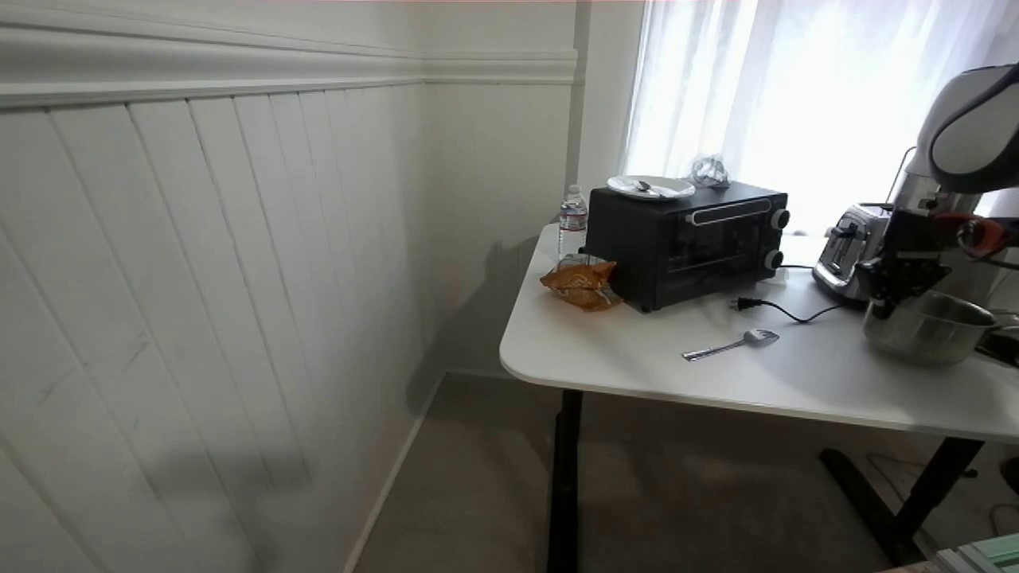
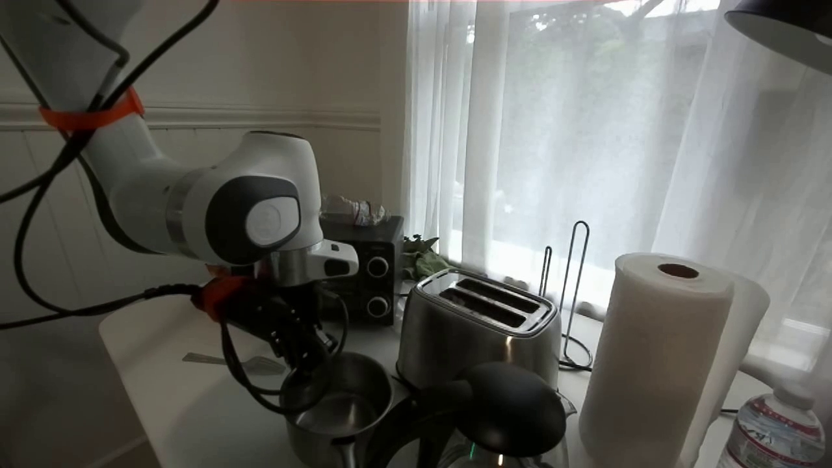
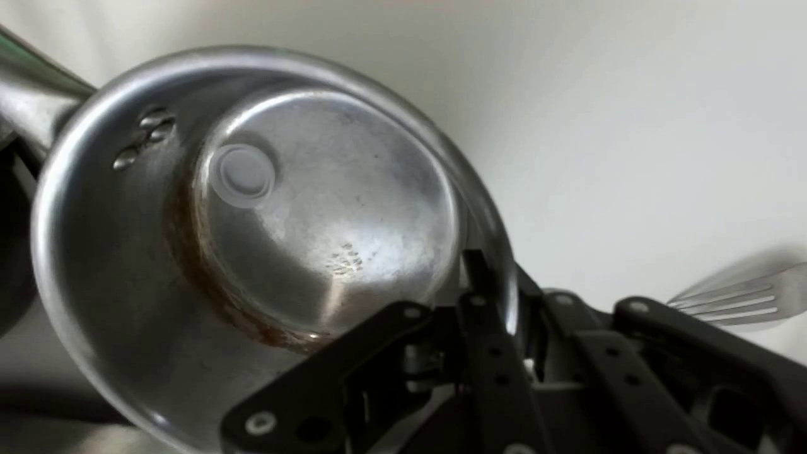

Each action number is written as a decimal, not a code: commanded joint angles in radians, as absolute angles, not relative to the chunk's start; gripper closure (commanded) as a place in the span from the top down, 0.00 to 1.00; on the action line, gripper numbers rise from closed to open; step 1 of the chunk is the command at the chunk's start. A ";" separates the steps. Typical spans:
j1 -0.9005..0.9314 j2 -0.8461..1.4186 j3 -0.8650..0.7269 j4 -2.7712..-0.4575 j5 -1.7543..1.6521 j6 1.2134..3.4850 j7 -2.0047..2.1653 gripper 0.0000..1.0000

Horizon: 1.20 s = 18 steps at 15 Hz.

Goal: Pick up the silver pot and move it a little to the right

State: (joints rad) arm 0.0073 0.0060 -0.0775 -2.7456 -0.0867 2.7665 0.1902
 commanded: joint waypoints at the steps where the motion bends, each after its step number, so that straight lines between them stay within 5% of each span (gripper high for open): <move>1: -0.022 0.009 -0.079 -2.744 -0.172 2.758 0.247 0.02; 5: -0.031 0.032 -0.094 -2.745 -0.214 2.765 0.306 0.02; 6: -0.031 0.035 -0.095 -2.744 -0.219 2.764 0.312 0.32; 7: -0.029 0.032 -0.094 -2.744 -0.219 2.762 0.317 0.33; 16: -0.011 -0.202 -0.015 -2.774 -0.160 2.514 0.447 0.95; 18: 0.000 -0.259 0.022 -2.756 -0.101 2.466 0.466 1.00</move>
State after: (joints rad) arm -0.0146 -0.1242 -0.0268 -2.7409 -0.1569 2.5588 0.4128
